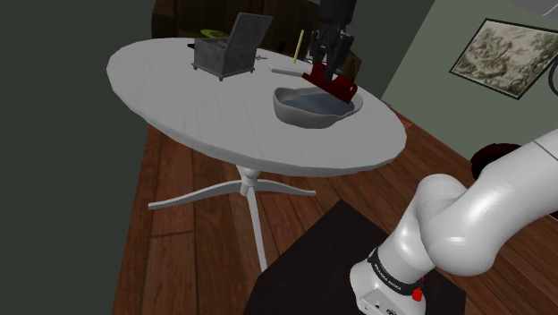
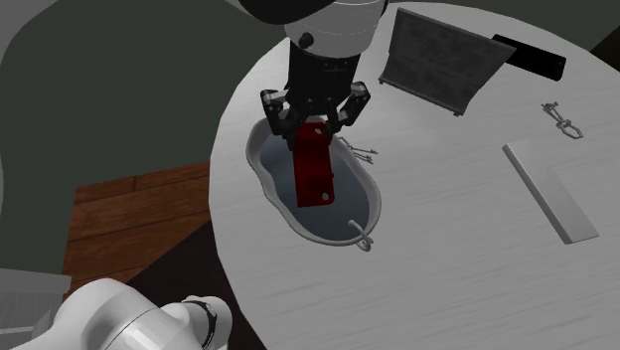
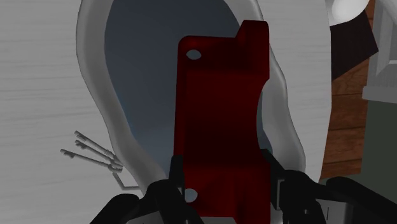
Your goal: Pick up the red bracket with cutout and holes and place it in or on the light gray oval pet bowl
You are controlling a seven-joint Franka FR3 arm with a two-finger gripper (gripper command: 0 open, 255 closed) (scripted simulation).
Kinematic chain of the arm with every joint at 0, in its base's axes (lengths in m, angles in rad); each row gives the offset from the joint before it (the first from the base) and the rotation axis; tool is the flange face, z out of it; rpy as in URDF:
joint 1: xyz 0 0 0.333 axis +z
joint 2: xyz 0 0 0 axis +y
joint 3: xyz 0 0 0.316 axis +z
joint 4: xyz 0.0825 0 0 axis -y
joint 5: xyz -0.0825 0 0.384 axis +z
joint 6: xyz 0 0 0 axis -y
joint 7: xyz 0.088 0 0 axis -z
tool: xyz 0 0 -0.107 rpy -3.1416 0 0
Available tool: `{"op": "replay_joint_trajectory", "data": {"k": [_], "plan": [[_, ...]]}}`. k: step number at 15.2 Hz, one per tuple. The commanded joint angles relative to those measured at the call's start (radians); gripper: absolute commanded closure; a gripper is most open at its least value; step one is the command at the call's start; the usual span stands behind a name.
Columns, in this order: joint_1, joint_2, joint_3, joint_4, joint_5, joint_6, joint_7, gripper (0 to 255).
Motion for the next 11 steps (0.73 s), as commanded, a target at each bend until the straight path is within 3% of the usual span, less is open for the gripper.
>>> {"op": "replay_joint_trajectory", "data": {"k": [1, 4, 5, 10, 11], "plan": [[0.000, 0.000, 0.000, 0.000, 0.000, 0.001, 0.000, 255], [0.000, 0.000, 0.000, 0.000, 0.000, 0.001, 0.000, 255], [0.000, 0.000, 0.000, 0.000, 0.000, 0.001, 0.000, 0], [0.000, 0.000, 0.000, -0.001, 0.000, 0.001, 0.000, 0], [0.001, 0.018, -0.001, 0.051, 0.003, -0.033, -0.003, 0]]}}
